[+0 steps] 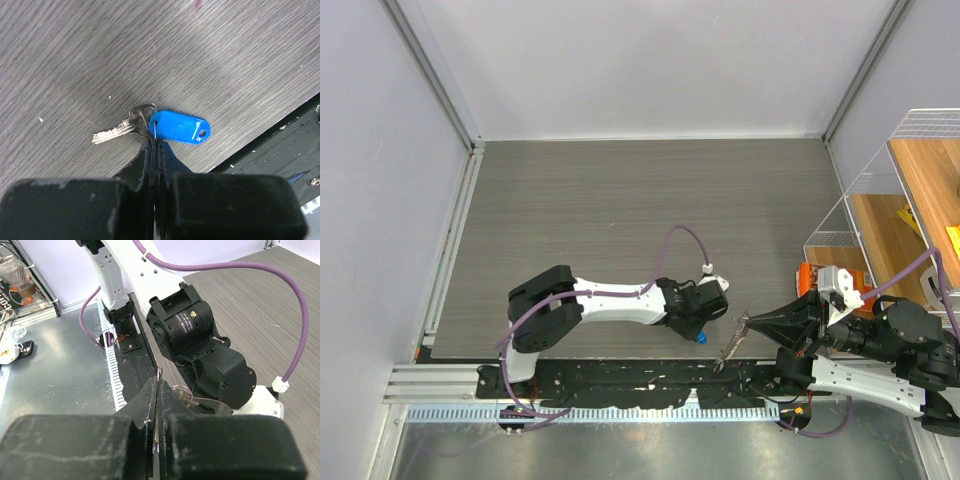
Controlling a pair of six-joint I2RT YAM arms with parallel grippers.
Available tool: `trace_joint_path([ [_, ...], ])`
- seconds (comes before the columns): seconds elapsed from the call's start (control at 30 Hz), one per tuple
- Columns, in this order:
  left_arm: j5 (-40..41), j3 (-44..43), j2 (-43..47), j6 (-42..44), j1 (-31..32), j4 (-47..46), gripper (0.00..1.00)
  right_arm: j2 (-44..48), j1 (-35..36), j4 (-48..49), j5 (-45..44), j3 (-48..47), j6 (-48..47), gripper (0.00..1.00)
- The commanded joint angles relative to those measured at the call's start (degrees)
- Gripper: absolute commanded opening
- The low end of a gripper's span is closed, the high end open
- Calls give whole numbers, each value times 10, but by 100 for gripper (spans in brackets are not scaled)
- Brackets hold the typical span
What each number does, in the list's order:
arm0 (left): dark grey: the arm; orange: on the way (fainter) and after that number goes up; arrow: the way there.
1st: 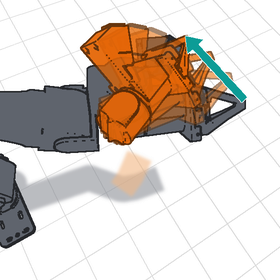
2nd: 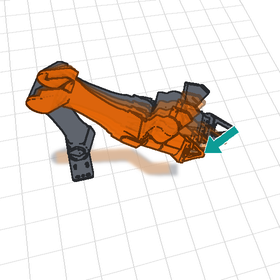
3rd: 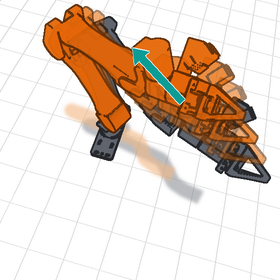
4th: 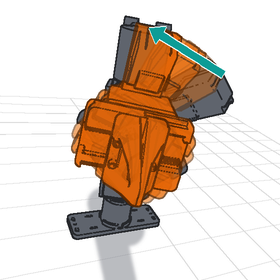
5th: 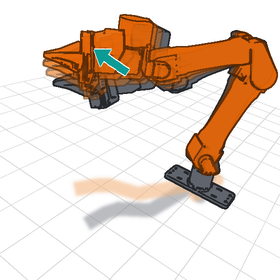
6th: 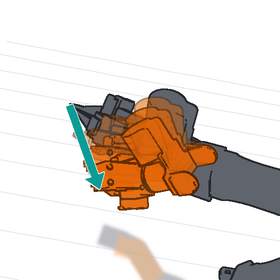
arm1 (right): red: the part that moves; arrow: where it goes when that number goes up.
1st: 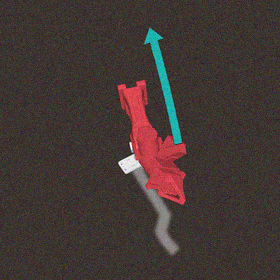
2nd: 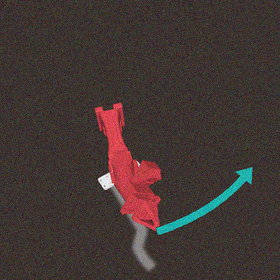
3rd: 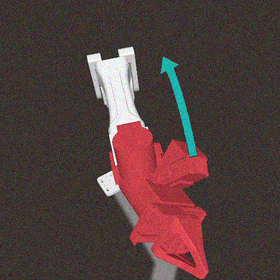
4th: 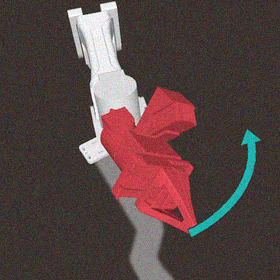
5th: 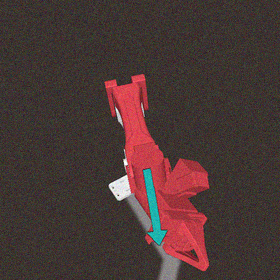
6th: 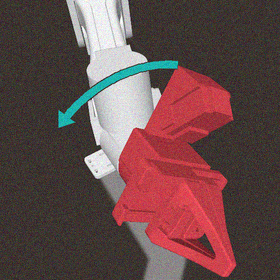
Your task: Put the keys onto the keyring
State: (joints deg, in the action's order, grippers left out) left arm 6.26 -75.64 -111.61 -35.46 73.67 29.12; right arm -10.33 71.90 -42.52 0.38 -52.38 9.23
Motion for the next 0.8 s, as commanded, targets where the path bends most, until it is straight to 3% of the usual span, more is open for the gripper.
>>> trace_joint_path([
  [0.0, 33, 29, 46, 32, 3, -29, 0, 4, 1, 34, 6, -4, 5, 5],
  [0.77, 58, 172, 358, 231, 64, -141, 0, -40, 2, 36, 59, 0, -17, 6],
])
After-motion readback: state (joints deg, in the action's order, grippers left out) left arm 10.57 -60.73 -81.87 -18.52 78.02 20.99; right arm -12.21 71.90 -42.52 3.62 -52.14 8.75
